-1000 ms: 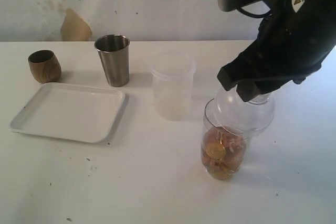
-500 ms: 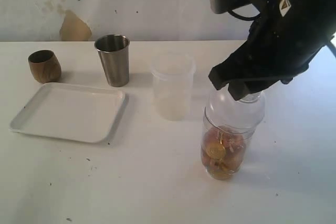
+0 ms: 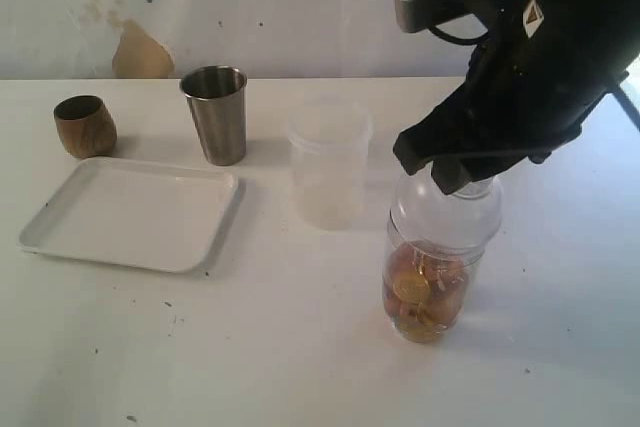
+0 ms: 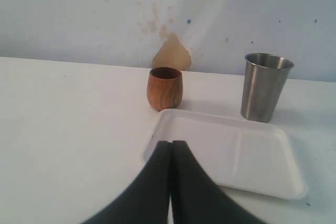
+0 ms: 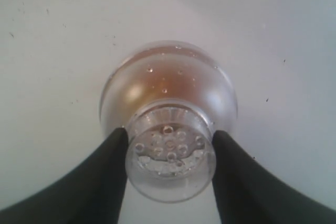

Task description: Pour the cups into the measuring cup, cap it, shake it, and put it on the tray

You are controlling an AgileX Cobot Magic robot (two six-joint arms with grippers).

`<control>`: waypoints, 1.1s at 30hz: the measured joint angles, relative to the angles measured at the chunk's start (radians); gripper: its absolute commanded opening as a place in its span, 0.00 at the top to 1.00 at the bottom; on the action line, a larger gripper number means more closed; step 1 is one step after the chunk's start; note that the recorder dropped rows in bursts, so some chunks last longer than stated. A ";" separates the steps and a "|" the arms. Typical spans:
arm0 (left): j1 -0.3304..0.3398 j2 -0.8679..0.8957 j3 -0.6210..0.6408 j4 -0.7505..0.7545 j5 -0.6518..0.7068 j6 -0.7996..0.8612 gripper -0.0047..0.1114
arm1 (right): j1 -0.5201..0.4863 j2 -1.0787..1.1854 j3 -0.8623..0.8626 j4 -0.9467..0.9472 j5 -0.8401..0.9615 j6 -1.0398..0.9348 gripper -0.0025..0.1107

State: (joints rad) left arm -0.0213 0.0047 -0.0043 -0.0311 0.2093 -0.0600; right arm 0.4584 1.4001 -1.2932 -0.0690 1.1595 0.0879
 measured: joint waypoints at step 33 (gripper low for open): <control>0.000 0.000 0.000 0.000 0.000 0.000 0.96 | 0.000 0.049 0.011 0.002 -0.020 0.000 0.98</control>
State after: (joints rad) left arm -0.0213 0.0047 -0.0043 -0.0311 0.2093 -0.0600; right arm 0.4584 1.4488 -1.2820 -0.0669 1.1400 0.0879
